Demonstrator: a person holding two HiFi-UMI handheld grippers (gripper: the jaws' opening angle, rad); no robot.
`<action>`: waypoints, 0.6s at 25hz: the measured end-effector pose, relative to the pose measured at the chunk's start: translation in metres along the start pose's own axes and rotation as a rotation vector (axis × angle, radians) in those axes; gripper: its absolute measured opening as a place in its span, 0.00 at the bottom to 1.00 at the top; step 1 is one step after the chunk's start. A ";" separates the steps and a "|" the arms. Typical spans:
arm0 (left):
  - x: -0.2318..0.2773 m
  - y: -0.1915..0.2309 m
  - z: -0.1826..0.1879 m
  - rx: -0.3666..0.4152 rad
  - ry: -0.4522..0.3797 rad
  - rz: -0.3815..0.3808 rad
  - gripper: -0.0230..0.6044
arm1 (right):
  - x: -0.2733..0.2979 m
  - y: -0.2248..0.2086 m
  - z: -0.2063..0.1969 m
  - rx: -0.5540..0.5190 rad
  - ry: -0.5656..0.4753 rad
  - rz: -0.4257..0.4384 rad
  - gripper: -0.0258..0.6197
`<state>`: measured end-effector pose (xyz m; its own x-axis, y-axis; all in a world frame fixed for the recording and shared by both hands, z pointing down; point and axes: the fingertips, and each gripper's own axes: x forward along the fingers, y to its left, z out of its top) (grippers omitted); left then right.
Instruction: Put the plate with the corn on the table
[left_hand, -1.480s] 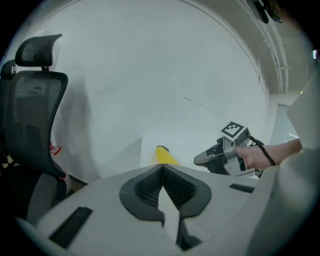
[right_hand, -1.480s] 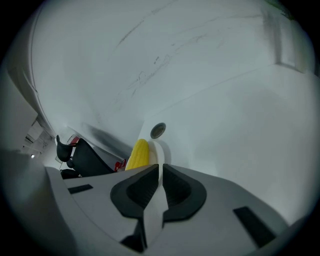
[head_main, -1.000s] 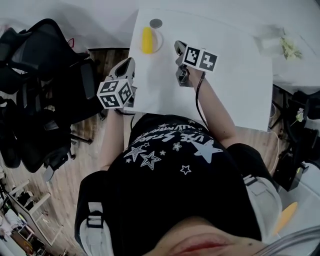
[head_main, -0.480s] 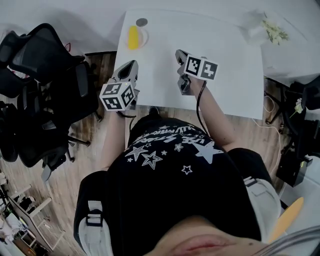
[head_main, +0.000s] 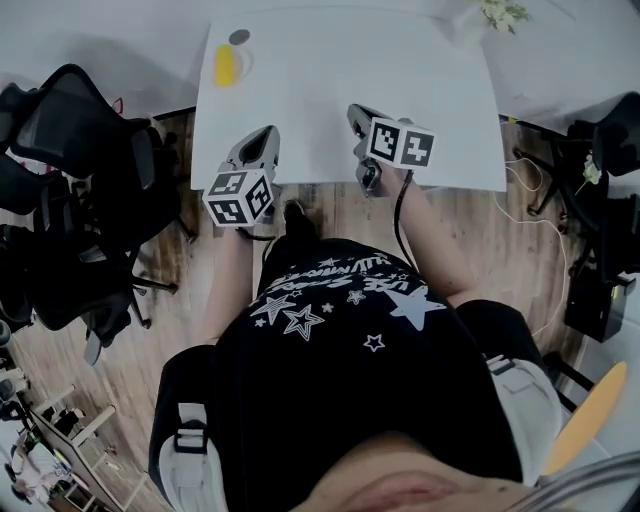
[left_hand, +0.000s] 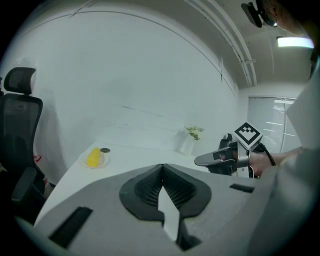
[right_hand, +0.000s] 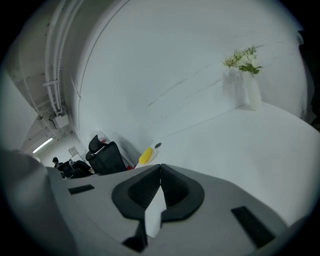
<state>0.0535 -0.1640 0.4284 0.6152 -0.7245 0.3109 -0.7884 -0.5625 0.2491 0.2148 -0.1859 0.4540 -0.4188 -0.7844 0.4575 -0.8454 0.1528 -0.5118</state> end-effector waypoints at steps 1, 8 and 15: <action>-0.004 -0.011 -0.006 0.001 0.004 -0.002 0.05 | -0.011 -0.003 -0.005 -0.008 -0.001 0.001 0.05; -0.031 -0.073 -0.049 -0.011 0.044 -0.006 0.05 | -0.079 -0.024 -0.047 -0.013 0.010 0.007 0.05; -0.048 -0.115 -0.068 -0.003 0.068 0.005 0.05 | -0.116 -0.038 -0.084 -0.035 0.062 0.020 0.05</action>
<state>0.1149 -0.0381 0.4472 0.6104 -0.6983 0.3740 -0.7914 -0.5580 0.2499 0.2674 -0.0497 0.4815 -0.4550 -0.7421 0.4922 -0.8471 0.1902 -0.4963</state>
